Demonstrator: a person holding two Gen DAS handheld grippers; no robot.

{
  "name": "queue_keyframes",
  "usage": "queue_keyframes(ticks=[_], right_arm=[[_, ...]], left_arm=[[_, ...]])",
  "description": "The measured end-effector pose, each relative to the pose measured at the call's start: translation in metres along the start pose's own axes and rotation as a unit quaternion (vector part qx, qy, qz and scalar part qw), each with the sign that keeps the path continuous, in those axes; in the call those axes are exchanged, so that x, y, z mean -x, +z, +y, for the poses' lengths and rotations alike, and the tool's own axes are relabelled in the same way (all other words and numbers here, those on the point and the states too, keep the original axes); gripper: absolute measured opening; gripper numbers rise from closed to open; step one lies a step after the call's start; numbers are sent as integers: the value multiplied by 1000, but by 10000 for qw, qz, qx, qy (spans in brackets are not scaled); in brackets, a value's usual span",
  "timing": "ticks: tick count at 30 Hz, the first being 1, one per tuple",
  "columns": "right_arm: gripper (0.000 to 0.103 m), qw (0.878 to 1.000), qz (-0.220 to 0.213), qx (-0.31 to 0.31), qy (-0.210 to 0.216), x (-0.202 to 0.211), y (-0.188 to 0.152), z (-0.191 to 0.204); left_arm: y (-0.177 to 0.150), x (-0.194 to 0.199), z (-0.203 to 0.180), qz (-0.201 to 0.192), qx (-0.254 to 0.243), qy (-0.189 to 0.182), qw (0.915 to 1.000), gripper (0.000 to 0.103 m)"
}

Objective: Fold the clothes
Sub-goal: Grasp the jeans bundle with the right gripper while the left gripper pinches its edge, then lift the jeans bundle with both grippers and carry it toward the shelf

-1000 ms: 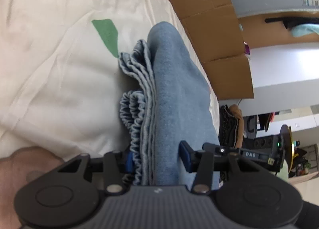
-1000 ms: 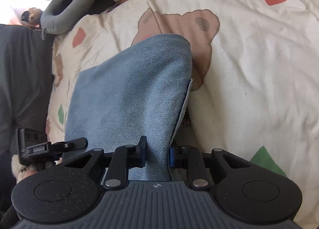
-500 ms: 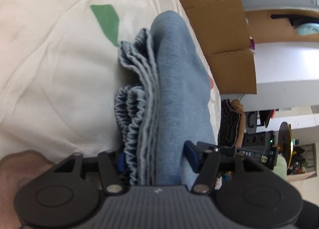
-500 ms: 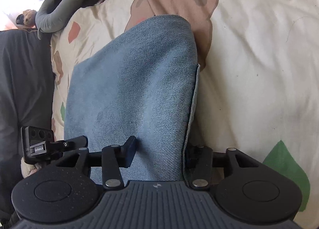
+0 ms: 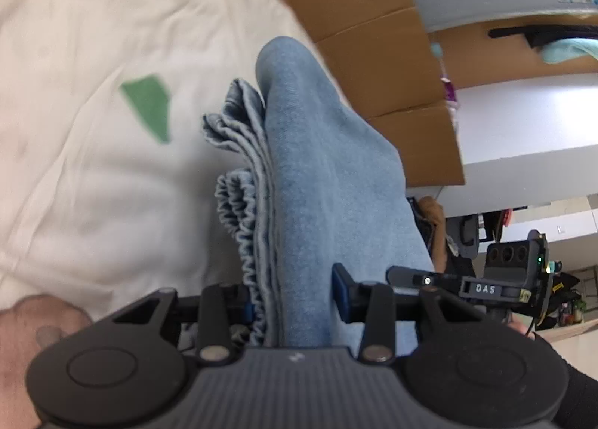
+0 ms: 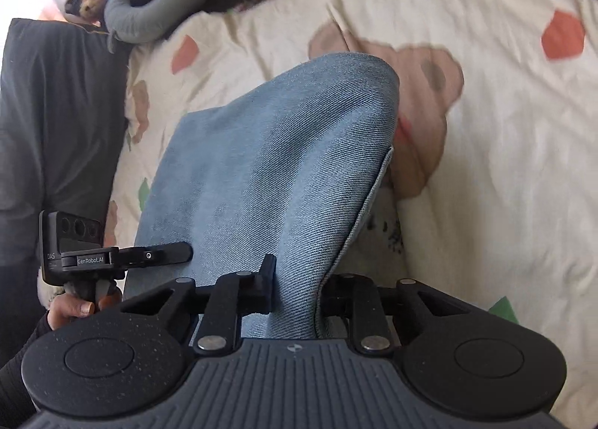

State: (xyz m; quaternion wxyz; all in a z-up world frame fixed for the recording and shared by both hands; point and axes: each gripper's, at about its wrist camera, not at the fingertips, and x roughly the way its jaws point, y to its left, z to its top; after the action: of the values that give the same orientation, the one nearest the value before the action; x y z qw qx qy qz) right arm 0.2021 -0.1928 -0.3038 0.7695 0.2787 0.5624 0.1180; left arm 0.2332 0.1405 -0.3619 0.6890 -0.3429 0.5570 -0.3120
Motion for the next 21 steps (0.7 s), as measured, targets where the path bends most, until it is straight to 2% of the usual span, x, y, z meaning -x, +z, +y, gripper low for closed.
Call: queue_keyframes(ticks=[10, 21], right_arm=[[21, 9991, -347, 232, -24, 95, 31, 64], [21, 9936, -1049, 410, 57, 218, 48, 127]], left_arm=[[28, 62, -105, -99, -416, 108, 9990, 41], [44, 116, -236, -264, -996, 200, 9945, 41]])
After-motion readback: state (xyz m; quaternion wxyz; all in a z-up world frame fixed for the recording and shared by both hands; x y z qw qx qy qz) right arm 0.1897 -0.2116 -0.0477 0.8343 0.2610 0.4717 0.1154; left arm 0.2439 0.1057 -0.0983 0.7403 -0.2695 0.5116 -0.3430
